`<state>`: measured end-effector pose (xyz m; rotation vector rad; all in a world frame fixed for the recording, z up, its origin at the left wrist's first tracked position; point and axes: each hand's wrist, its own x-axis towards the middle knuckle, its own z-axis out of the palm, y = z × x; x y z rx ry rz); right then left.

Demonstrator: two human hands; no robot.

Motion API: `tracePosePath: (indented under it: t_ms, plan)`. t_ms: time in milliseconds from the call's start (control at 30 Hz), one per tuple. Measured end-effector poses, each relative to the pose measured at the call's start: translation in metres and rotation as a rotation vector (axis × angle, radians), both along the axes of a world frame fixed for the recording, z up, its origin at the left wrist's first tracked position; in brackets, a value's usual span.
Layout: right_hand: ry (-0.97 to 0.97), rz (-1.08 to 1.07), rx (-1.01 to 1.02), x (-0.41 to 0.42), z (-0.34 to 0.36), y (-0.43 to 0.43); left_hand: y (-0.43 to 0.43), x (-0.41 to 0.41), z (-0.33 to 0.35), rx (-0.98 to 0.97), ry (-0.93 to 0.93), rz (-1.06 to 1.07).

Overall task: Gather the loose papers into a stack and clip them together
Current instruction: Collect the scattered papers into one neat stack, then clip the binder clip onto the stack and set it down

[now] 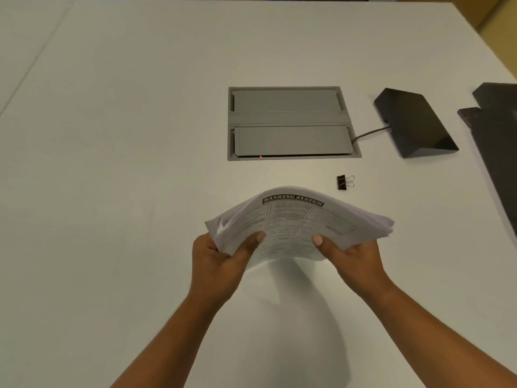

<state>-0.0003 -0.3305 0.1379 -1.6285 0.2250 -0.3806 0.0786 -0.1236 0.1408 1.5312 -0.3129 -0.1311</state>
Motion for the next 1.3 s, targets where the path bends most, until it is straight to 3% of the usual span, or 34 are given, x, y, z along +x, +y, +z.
tracePosePath:
  t_ms: [200,467,600,800,1000,1100,1300]
  plan:
    - [0.215,0.106,-0.119,0.0,-0.049,-0.009,-0.004,0.005,-0.039,0.084,0.218,-0.045]
    - [0.392,0.091,-0.165,0.014,-0.082,-0.027,-0.005,0.027,-0.059,0.122,0.322,-0.093]
    - [0.52,0.232,-0.074,0.022,-0.08,-0.046,-0.003,0.057,-0.048,0.013,0.353,-0.161]
    - [0.812,0.459,0.31,0.025,-0.091,-0.064,-0.023,0.098,-0.049,-0.046,0.402,-0.135]
    - [0.936,0.535,0.33,0.025,-0.106,-0.063,-0.038,0.108,-0.078,-0.051,0.456,-0.004]
    - [0.96,0.384,0.174,0.028,-0.109,-0.066,-0.041,0.111,-0.09,-0.031,0.49,0.012]
    - [0.806,-0.349,-0.185,0.064,-0.109,-0.117,-0.047,0.121,-0.116,0.024,0.529,0.029]
